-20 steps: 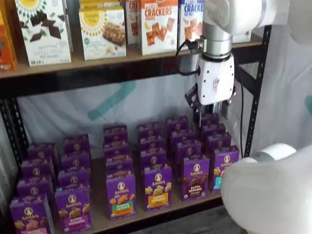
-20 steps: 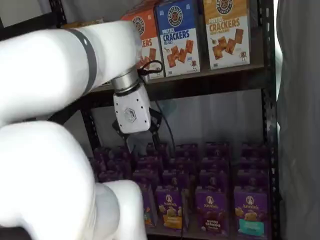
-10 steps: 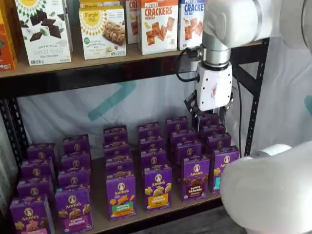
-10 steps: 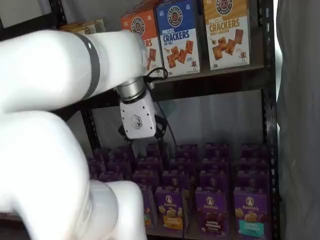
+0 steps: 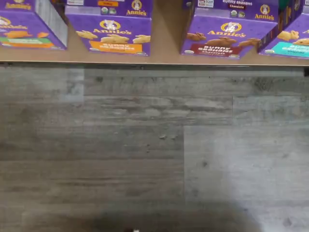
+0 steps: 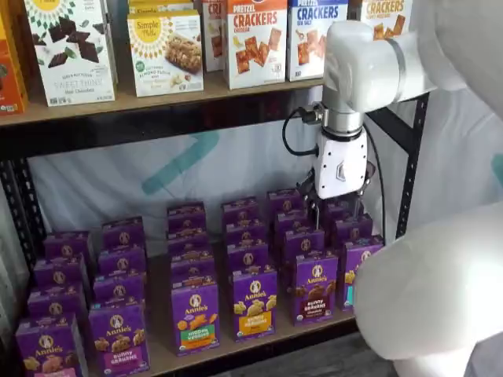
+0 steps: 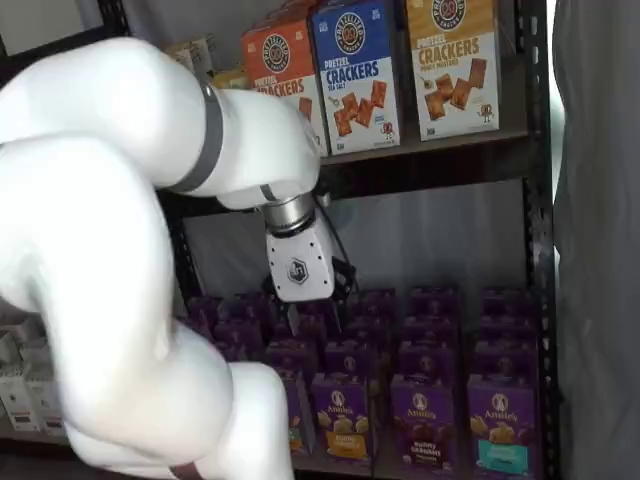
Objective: Pick up the purple box with a brown patch in the center, on the bottom shelf, the fifth box from the left
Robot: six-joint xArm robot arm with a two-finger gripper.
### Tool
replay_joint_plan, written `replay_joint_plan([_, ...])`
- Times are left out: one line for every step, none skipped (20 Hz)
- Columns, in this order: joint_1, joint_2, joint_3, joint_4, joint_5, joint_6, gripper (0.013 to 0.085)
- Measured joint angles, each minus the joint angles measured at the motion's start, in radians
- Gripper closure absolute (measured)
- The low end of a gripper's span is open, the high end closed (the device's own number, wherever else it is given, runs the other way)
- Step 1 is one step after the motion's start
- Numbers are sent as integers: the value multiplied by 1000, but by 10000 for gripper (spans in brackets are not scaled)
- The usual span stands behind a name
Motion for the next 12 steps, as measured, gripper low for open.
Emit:
replay_joint_plan([-4,24,2,0,-25,-3,130])
replay_joint_plan([-8,50,3,0,-50,-6,130])
replay_joint_plan([-12,75,4,1,-74,-9,130])
replay_joint_plan([-16,102,6,2,-102,-12,130])
replay_joint_plan([-19,133,7,3,-135,-15,130])
replay_joint_plan([-22,159,7,2,-160,-17,130])
replay_joint_plan([-25,190,6,1,-187,-18,130])
replay_joint_plan([-28,219,4,0,-212,-19,130])
replay_joint_plan([-31,249,2,1,-238,-23,130])
replay_joint_plan([-36,281,-2,6,-264,-31,130])
replay_joint_plan([-40,311,-5,11,-289,-38,130])
replay_joint_plan([-44,339,-8,16,-313,-45,130])
